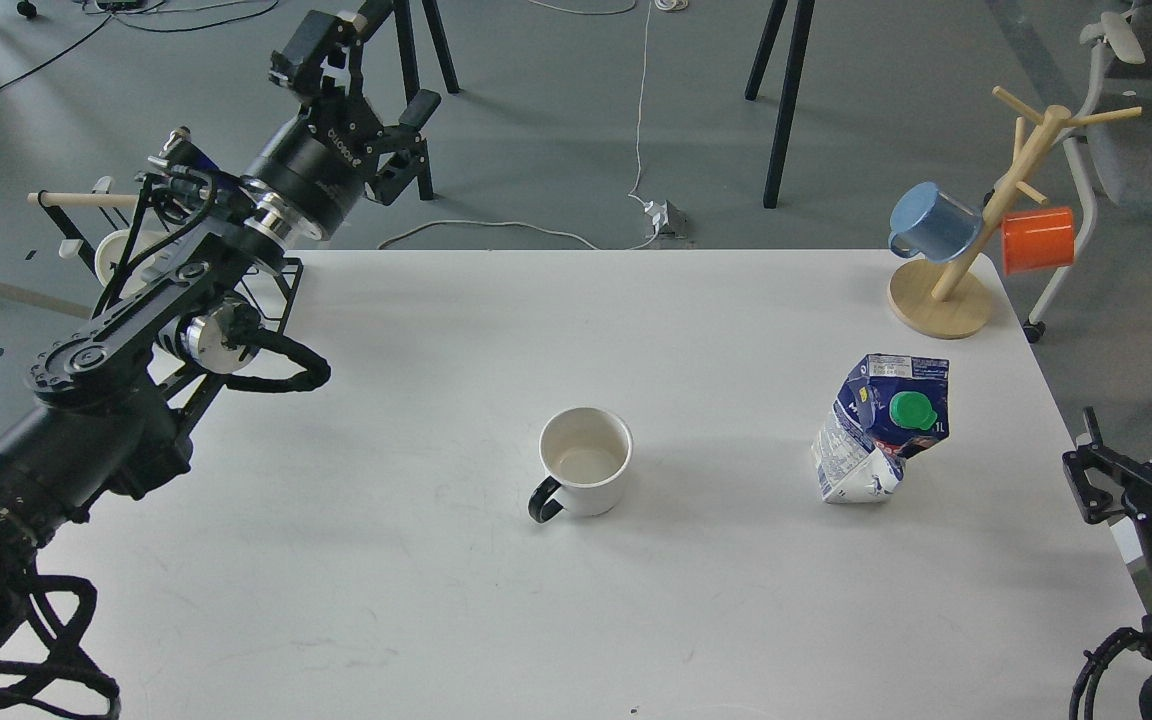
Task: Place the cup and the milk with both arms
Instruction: 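Release the mug and retract the left gripper toward the rack, then move the right gripper to the milk carton and grasp it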
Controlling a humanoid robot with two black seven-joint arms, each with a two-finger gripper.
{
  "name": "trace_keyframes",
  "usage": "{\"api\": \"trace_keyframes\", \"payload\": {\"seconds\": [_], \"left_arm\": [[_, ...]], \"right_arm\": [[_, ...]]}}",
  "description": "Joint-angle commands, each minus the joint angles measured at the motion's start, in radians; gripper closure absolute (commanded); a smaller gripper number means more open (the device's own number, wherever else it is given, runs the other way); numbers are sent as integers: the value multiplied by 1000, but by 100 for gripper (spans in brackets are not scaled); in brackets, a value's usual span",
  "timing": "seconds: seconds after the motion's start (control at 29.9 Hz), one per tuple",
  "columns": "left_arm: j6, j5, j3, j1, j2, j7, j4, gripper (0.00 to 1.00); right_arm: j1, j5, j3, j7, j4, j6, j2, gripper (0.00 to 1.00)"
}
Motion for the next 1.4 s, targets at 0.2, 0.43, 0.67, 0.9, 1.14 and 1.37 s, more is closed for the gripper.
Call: {"api": "trace_keyframes", "payload": {"seconds": [0.2,0.43,0.67,0.9,1.14,1.37], "left_arm": [[-119,-500,-68,124,45,6,92,1],[-119,-516,-111,187,52,7,97,1],[-119,-516,-111,216,51,7,97,1],[-119,-516,-111,219,68,9,98,1],[-119,-516,-111,219,91,14,127,1],[-119,-516,-105,229,88,14,130,1]], "right_arm": [[-190,0,-56,-18,85,0,7,1],[-189,-29,-167,-15,225,0,106,2],[-157,-131,-191,-9,201,0,252,4],[-42,-195,-225,-8,109,0,347,3],[9,-192,-233,-5,72,0,383,7],[7,-189,-217,6,75,0,381,9]]}}
